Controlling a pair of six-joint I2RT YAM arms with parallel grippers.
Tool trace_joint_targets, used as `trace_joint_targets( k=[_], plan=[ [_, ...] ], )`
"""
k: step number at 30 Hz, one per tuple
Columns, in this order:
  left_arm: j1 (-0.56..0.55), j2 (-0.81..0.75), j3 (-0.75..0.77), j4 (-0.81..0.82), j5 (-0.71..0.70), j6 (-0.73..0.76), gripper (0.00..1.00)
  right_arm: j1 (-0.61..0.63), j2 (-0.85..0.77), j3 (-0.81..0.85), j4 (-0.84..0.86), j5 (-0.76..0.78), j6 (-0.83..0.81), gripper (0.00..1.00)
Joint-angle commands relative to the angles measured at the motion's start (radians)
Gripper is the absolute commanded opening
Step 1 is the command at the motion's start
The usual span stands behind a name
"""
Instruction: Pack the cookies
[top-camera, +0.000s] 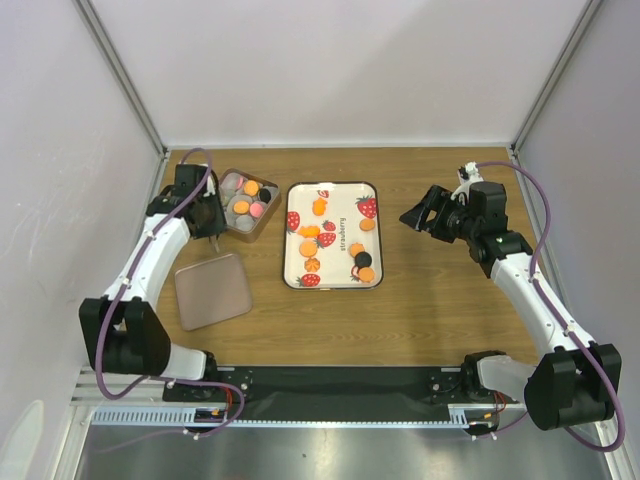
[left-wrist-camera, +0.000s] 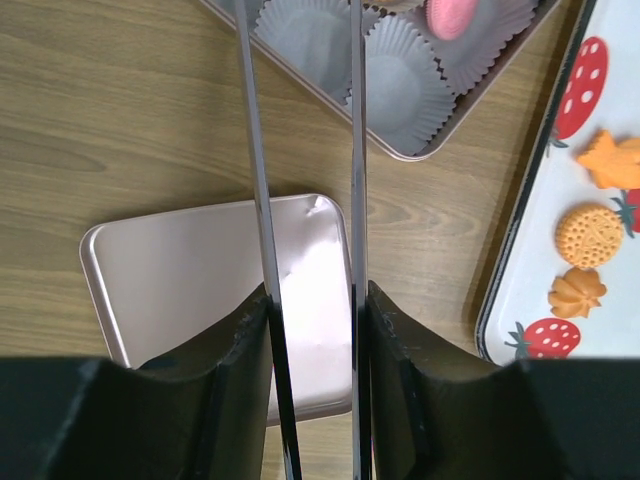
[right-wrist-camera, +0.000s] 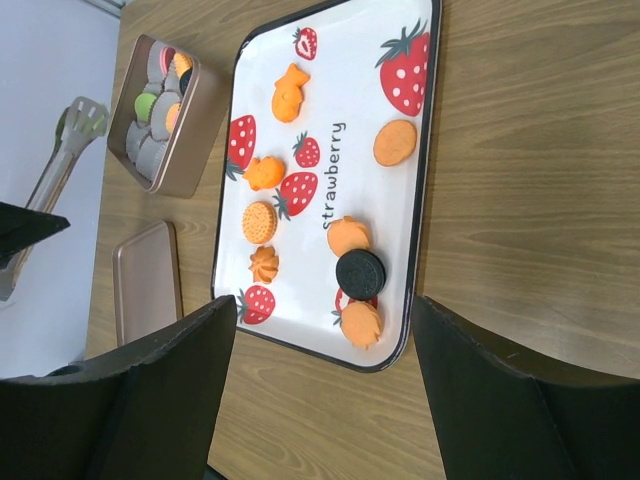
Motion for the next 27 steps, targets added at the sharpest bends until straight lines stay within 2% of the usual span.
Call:
trace_joint_targets(
  k=[1,27],
  plan=[
    [0.017,0.016,-0.004,0.022,-0.011,0.038,0.41,0.006,-0.016,0.011,0.037,-0.022,-0.001,0.77],
    [0.03,0.101,0.001,0.035,-0.063,0.049,0.43,0.004,-0.019,0.011,0.033,-0.011,-0.004,0.77]
  ],
)
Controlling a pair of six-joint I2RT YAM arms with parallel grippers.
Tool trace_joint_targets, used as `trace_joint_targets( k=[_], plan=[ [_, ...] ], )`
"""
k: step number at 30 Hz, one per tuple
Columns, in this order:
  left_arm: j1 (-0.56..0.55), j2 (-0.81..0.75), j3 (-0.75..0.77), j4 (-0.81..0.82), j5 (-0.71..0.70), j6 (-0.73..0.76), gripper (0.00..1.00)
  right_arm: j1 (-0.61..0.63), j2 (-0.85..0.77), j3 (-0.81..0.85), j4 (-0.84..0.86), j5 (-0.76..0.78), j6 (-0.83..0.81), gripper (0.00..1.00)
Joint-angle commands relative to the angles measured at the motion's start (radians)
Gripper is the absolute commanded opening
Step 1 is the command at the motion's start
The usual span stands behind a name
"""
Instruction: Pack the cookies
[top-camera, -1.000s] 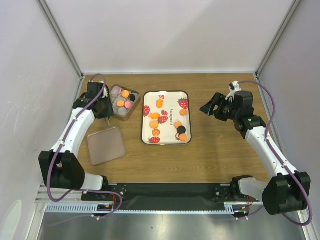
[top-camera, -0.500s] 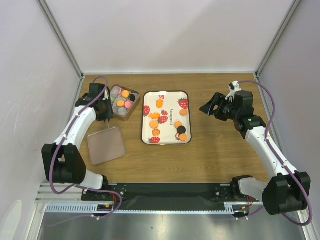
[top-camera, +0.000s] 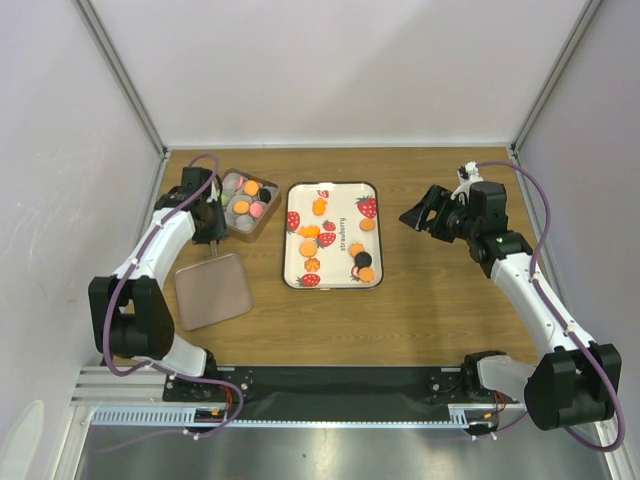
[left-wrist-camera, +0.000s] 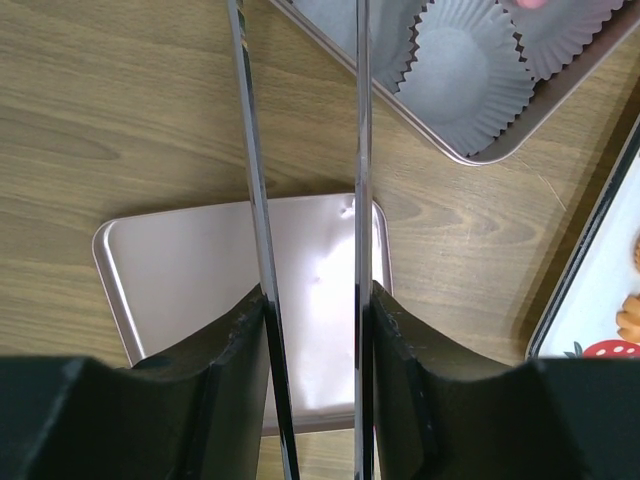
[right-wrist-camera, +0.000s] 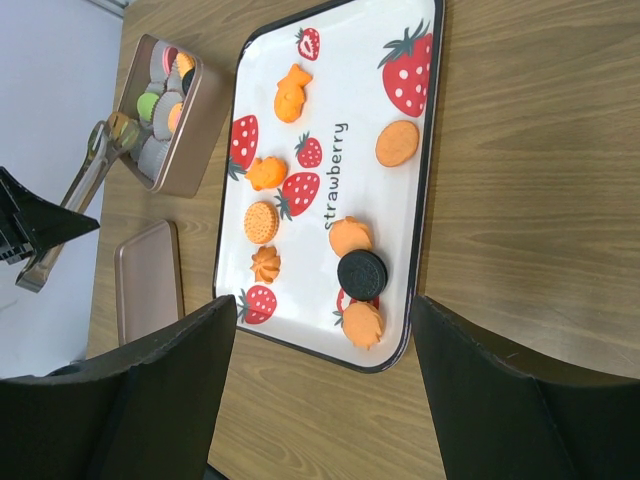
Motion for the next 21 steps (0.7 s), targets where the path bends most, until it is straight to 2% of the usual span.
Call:
trace_joint_targets(
  k=[1,10,21],
  plan=[
    [0.01,-0.001,0.016,0.028,-0.027,0.015,0.44,0.004,-0.017,0.011,0.031,-0.005,-0.005,0.77],
    [0.01,-0.007,0.015,0.035,-0.029,0.006,0.49,0.004,-0.016,0.011,0.031,-0.003,-0.004,0.77],
    [0.004,-0.048,0.044,0.012,0.004,0.005,0.49,0.004,-0.013,0.011,0.031,0.002,-0.004,0.77]
  ],
)
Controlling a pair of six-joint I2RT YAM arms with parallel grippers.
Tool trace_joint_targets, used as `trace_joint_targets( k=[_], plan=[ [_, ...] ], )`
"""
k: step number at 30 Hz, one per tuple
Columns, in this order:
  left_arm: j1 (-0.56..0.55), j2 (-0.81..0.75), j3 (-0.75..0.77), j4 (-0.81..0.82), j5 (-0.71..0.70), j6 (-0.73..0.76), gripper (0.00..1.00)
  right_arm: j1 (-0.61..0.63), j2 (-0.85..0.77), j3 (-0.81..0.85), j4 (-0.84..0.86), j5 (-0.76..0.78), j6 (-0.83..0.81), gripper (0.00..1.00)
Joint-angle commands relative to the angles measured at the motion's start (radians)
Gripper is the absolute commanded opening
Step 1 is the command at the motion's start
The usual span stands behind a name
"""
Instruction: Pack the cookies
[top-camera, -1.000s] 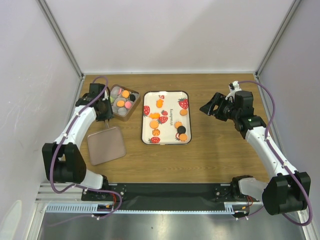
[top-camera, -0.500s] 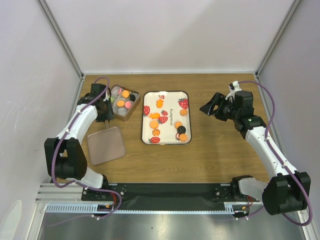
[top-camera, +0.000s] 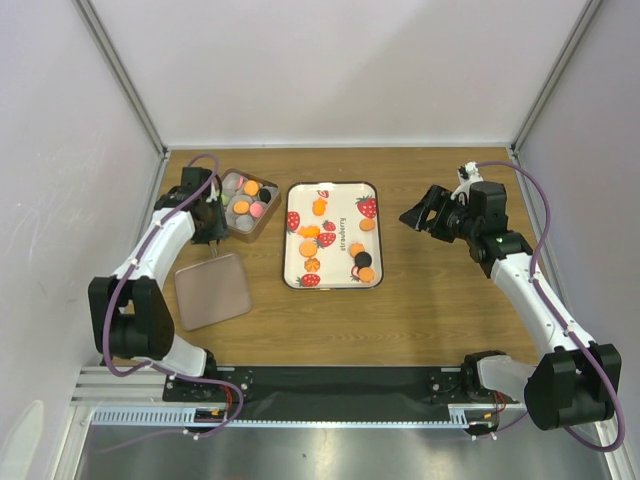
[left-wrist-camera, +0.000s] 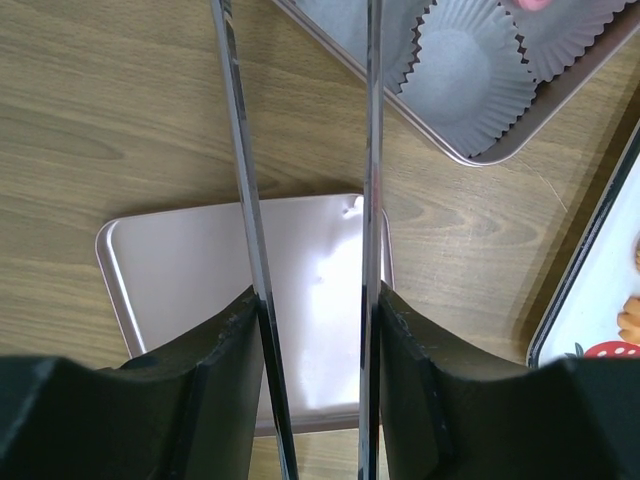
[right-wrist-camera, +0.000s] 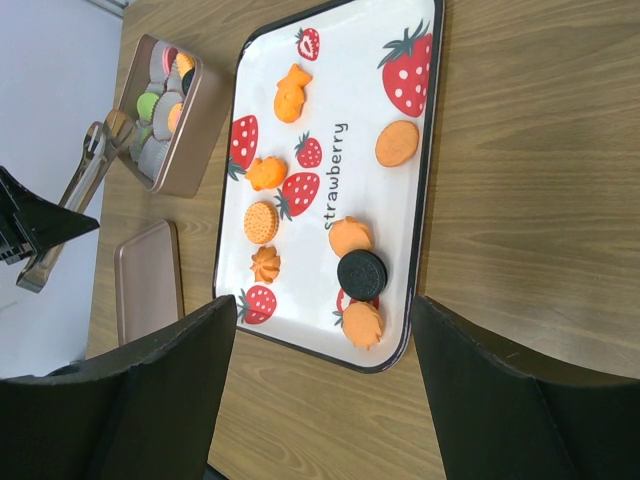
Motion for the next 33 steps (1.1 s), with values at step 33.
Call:
trace_joint_targets(
  k=[33],
  plan=[
    [-0.793,0.356,0.442,0.008,0.033,-0.171,0.47,-0.027,-0.028,0.02,-0.003,0.082,-0.018,0.77]
  ],
)
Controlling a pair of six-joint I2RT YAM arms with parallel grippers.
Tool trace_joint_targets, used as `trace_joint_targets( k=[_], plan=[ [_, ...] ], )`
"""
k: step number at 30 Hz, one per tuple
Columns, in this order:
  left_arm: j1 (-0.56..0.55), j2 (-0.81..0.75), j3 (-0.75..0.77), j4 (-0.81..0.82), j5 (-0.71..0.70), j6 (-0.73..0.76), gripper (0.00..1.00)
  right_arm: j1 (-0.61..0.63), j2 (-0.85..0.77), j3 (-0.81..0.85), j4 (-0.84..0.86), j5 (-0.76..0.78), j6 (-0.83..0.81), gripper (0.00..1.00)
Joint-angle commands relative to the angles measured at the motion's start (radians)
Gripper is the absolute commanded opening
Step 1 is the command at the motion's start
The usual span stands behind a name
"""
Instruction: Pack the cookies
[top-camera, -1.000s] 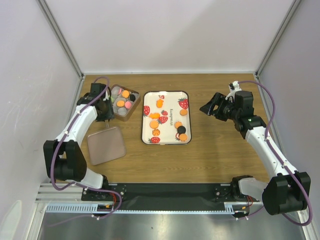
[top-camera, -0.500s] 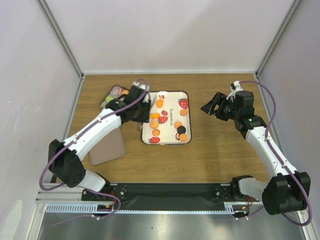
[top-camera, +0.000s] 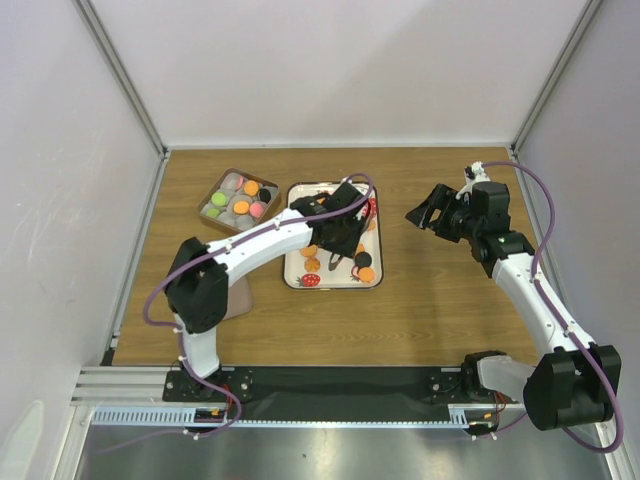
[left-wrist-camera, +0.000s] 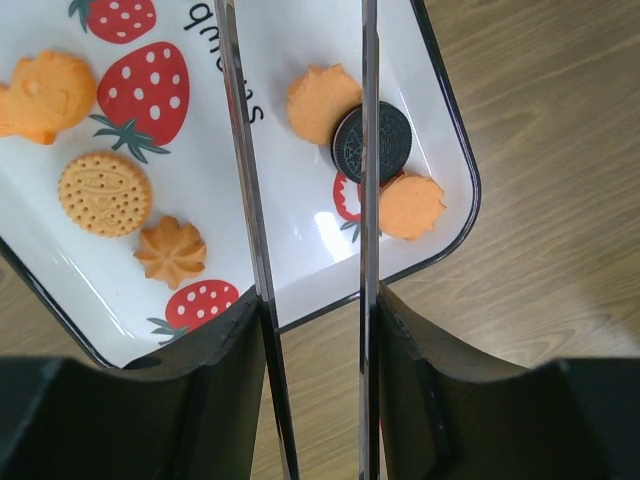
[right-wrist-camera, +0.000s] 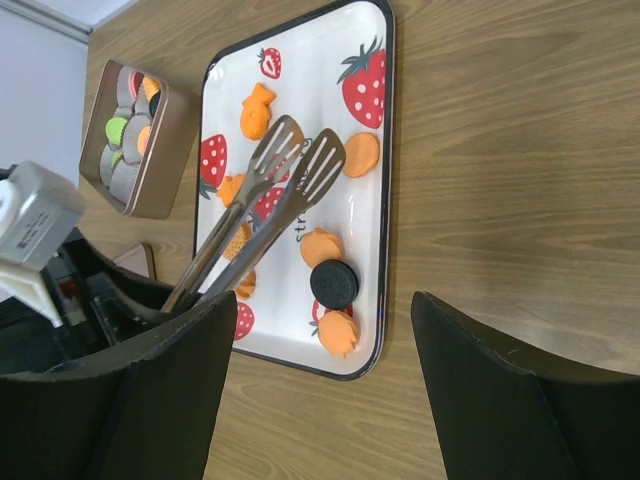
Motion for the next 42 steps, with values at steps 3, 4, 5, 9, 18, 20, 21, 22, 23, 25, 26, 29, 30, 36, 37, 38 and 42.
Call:
trace_joint_targets(
  k=[3,4,5,9,18,20,21,22,23,25,26,29,30,36,37,38,42],
  plan=[
    [-0.01,0.039,0.085,-0.003,0.005,-0.008,0.47,-0.006,-0.029,0.02,0.008,0.008,-0.018,0.77],
    [-0.011,0.048,0.094,-0.006,0.006,-0.008,0.47,-0.004,-0.027,0.02,0.008,0.008,-0.018,0.77],
    [-0.013,0.054,0.1,-0.009,0.006,-0.007,0.47,-0.004,-0.03,0.02,0.008,0.008,-0.018,0.77],
    [-0.02,0.087,0.113,-0.015,0.0,-0.002,0.47,-0.004,-0.029,0.02,0.009,0.002,-0.017,0.77],
    [-0.025,0.11,0.108,-0.016,0.009,0.001,0.47,-0.004,-0.03,0.02,0.009,-0.002,-0.017,0.77],
    [-0.025,0.117,0.111,-0.016,0.009,0.001,0.47,-0.004,-0.032,0.02,0.009,-0.004,-0.018,0.77],
    [-0.025,0.12,0.113,-0.018,0.011,0.002,0.48,-0.004,-0.033,0.021,0.009,-0.004,-0.018,0.77],
    [-0.025,0.123,0.117,-0.016,0.009,0.002,0.48,-0.006,-0.032,0.02,0.009,-0.004,-0.018,0.77],
    [-0.025,0.128,0.12,-0.019,0.006,0.002,0.48,-0.003,-0.033,0.02,0.009,-0.004,-0.018,0.77],
    [-0.025,0.136,0.128,-0.024,0.005,0.002,0.48,-0.004,-0.032,0.02,0.009,-0.005,-0.018,0.77],
    [-0.025,0.139,0.13,-0.026,0.002,0.002,0.48,-0.004,-0.033,0.02,0.009,-0.005,-0.017,0.77],
    [-0.025,0.146,0.137,-0.026,0.001,0.005,0.48,-0.004,-0.032,0.02,0.011,-0.007,-0.017,0.77],
    [-0.025,0.153,0.139,-0.027,0.001,0.005,0.48,-0.004,-0.033,0.02,0.011,-0.007,-0.018,0.77],
    [-0.023,0.162,0.146,-0.03,0.006,0.007,0.48,-0.004,-0.033,0.021,0.009,-0.007,-0.018,0.77],
    [-0.023,0.159,0.146,-0.032,0.006,0.007,0.48,-0.003,-0.033,0.02,0.009,-0.005,-0.018,0.77],
    [-0.023,0.159,0.146,-0.032,0.006,0.007,0.48,-0.004,-0.033,0.02,0.011,-0.005,-0.018,0.77],
    [-0.02,0.154,0.142,-0.03,0.017,0.007,0.46,-0.004,-0.035,0.02,0.011,-0.005,-0.02,0.77]
  ],
)
